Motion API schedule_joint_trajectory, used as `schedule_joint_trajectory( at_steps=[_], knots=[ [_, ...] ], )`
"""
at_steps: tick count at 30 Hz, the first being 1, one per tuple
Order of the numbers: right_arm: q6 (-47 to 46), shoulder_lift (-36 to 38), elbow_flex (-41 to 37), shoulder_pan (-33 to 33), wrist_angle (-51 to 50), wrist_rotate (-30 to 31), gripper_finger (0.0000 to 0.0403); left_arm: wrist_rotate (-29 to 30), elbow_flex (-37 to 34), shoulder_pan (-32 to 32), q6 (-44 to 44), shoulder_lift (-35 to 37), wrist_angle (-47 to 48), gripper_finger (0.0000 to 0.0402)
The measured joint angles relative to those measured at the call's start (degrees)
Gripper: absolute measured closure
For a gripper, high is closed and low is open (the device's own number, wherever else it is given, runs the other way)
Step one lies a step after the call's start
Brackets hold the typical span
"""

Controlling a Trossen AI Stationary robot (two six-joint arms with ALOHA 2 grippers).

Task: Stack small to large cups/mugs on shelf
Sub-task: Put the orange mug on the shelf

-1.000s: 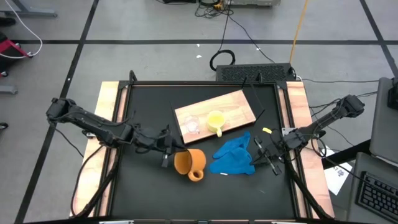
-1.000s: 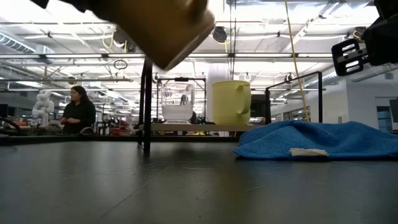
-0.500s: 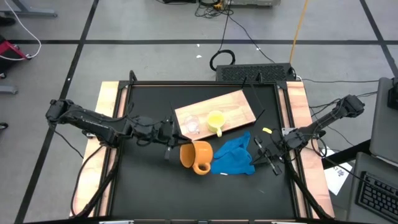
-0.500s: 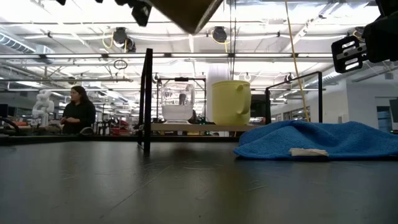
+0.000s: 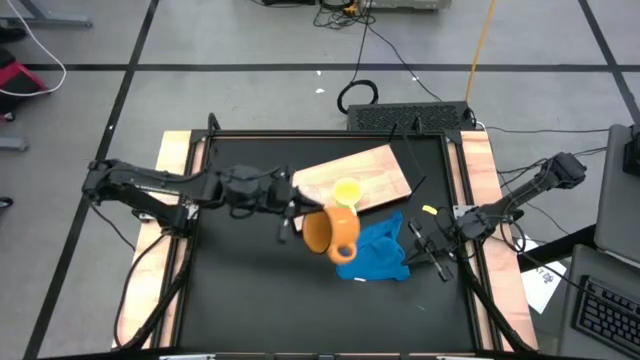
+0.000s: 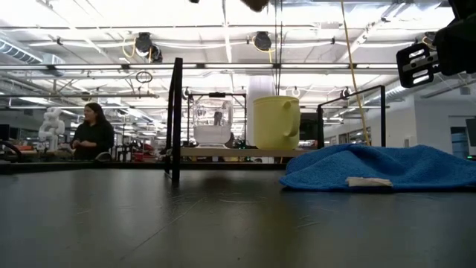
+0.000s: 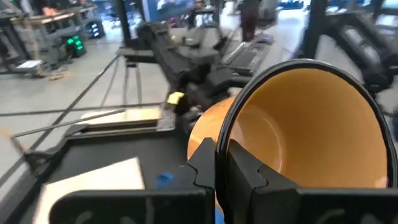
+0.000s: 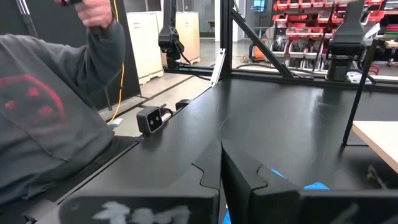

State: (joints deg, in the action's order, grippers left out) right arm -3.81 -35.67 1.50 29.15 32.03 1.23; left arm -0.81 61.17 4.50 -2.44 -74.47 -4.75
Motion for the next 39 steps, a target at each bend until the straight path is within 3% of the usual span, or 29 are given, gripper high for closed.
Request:
schedule_joint_trajectory(
  at_steps=[16,28,34,39],
  knots=[
    [-1.1,-0.8,0.0,0.0,1.2,0.2,0.0403,-12.7,34.7,-15.9,2.2,-18.0,19.3,0.0388],
    [-1.3,-0.8,0.0,0.1,-0.2,0.2,0.0403,-20.5,61.3,-25.9,3.2,-35.5,36.4,0.0388],
    [-1.3,-0.8,0.0,0.1,-0.6,0.2,0.0403,-26.1,69.8,-29.9,3.0,-42.6,38.2,0.0388],
    [-1.3,-0.8,0.0,0.1,-0.6,0.2,0.0403,-29.8,71.4,-33.3,3.0,-45.9,38.1,0.0388]
  ],
)
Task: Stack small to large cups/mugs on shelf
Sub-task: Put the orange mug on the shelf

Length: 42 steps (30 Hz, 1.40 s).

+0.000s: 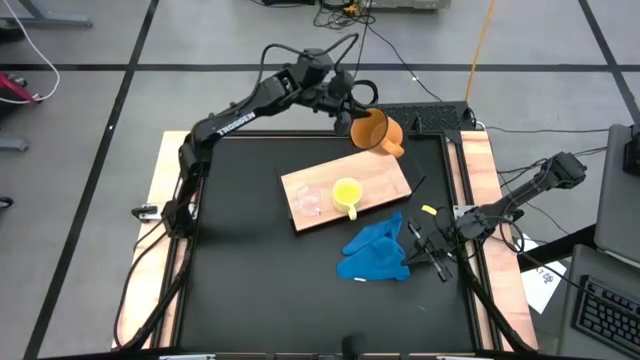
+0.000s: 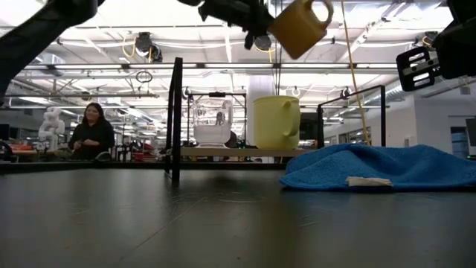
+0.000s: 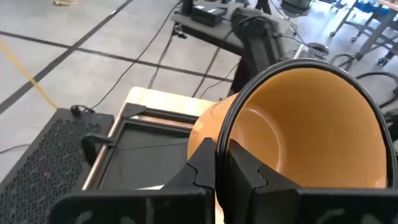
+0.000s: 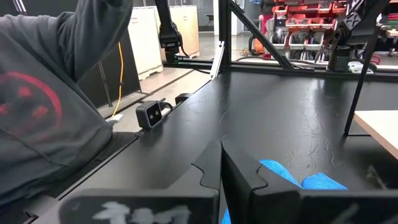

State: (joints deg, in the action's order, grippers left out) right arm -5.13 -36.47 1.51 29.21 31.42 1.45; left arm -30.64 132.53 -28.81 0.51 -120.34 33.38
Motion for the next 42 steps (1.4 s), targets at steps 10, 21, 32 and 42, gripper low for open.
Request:
schedule_joint_trajectory(
  at_steps=[10,21,32,42],
  knots=[
    [0.5,0.0,0.0,0.0,0.1,0.0,0.0403,-3.8,0.0,-4.2,1.6,-2.3,-2.3,0.0388],
    [0.4,0.0,0.0,0.0,0.1,0.1,0.0403,-1.4,0.0,-1.9,-4.7,-2.4,5.9,0.0388],
    [0.2,0.0,0.0,0.0,0.7,0.3,0.0403,3.5,0.0,0.6,-7.3,-4.9,9.8,0.0388],
    [0.2,-0.1,0.0,0.0,-0.1,0.3,0.0403,6.3,2.5,5.7,-10.9,-2.1,16.6,0.0388]
  ],
)
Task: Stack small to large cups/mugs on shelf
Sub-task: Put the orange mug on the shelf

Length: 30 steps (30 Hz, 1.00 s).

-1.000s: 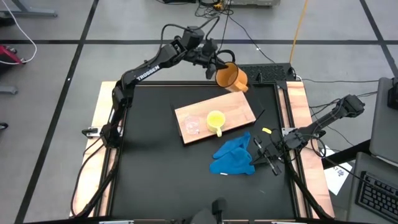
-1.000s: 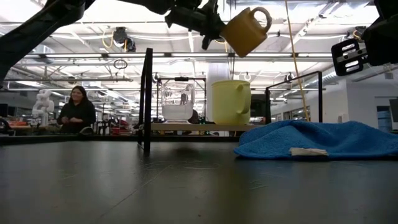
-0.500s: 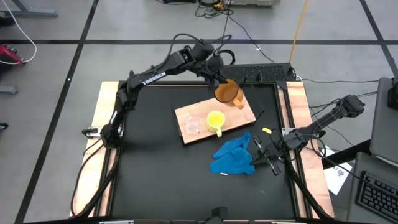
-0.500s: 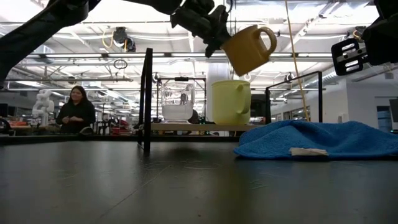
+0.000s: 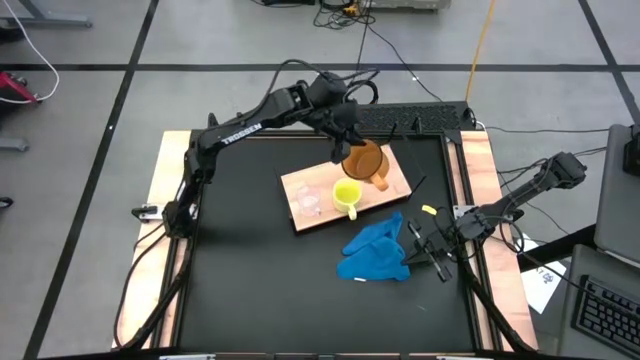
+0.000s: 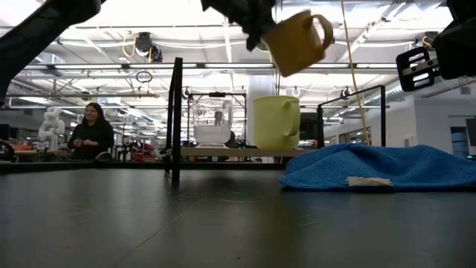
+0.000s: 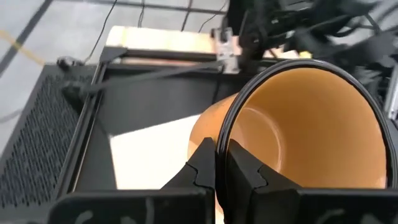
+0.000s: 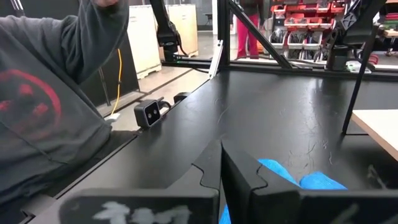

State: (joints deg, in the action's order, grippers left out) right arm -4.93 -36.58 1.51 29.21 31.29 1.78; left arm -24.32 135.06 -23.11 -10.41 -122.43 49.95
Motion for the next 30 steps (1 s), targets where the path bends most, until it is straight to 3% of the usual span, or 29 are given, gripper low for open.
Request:
schedule_joint_trajectory(
  at_steps=[9,18,30],
  knots=[
    [-0.3,0.0,0.0,0.0,0.2,0.0,0.0403,4.7,0.0,7.6,0.8,5.8,3.6,0.0388],
    [-1.1,0.0,0.0,0.0,-0.3,0.0,0.0403,10.7,-0.8,16.3,3.8,5.7,13.4,0.0388],
    [-1.5,0.0,0.0,0.0,-0.1,0.0,0.0403,14.4,-15.6,25.4,11.7,5.3,7.6,0.0388]
  ],
)
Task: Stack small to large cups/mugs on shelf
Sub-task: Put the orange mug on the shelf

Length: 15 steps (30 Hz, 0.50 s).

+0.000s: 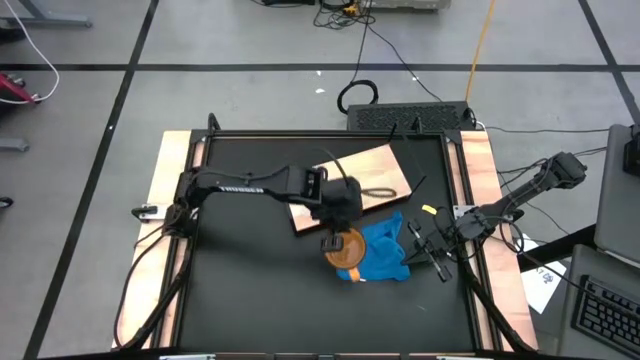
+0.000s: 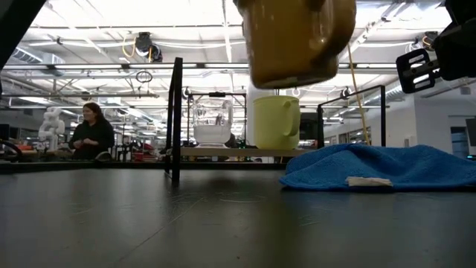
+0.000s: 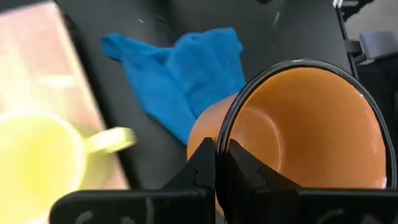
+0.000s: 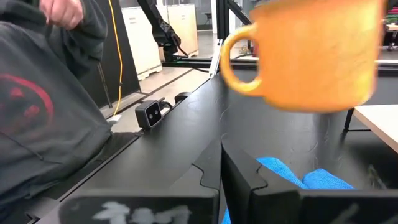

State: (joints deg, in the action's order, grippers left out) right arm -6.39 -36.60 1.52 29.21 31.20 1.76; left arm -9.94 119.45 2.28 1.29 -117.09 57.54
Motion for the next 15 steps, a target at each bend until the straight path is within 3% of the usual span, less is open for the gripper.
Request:
schedule_joint_trajectory(
  at_steps=[15],
  knots=[
    [0.5,0.0,0.0,0.0,0.3,0.0,0.0403,-2.7,-13.5,7.5,6.3,0.1,-13.7,0.0388]
  ],
)
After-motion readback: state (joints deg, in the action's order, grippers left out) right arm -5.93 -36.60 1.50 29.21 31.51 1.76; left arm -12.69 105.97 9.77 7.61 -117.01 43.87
